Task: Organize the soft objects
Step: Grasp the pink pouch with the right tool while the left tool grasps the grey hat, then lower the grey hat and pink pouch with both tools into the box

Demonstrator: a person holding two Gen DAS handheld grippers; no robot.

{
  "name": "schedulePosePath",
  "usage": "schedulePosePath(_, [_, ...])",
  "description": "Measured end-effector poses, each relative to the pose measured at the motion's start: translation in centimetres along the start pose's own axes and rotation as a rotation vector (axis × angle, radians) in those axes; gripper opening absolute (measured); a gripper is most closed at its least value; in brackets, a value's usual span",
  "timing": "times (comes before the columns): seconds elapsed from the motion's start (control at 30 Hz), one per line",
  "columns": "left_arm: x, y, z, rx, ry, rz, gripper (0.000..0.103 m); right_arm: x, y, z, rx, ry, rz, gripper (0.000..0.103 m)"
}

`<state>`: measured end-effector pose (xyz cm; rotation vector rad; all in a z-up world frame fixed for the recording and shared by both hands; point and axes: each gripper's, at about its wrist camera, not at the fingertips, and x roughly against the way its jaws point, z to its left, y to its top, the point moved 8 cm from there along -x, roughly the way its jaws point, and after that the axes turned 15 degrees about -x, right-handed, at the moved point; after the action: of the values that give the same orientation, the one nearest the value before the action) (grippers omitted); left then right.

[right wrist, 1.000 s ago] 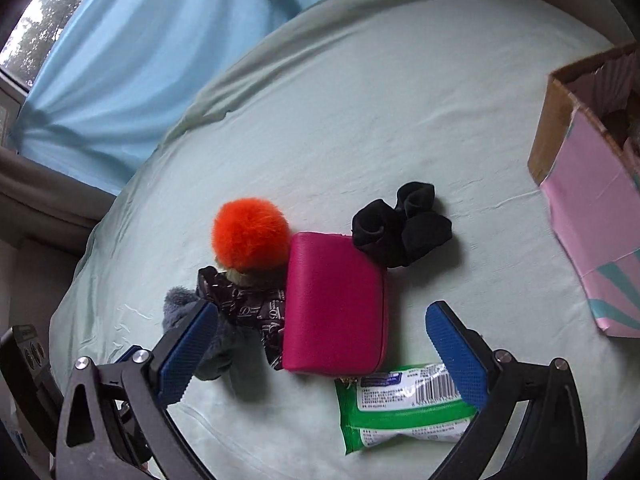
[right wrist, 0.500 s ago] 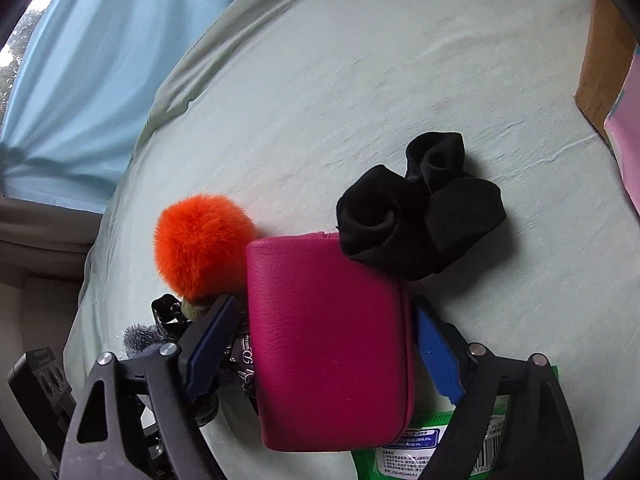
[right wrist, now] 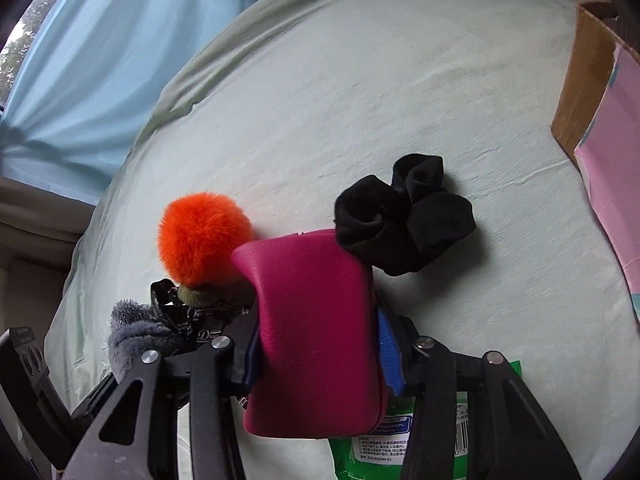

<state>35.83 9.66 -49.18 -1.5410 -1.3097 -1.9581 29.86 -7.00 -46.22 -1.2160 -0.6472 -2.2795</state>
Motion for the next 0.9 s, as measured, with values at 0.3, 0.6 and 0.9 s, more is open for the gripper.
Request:
schedulePosePath(0.3, [8.1,1.9,-1.5,-0.001,0.043,-0.089,0.050,7.1,-0.1,2.6,0.066,0.057,-0.058,0.041])
schedulePosePath(0.6, [18.4,4.2,-3.8,0.028,0.072,-0.157,0.050,16.8,-0.4,5.7,0.148,0.098,-0.090,0.041])
schedulePosePath(0.9, [25.0,7.9,-9.2,0.020,0.092,-0.210,0.050,26.4,2.4,5.2,0.214,0.119,-0.160,0.041])
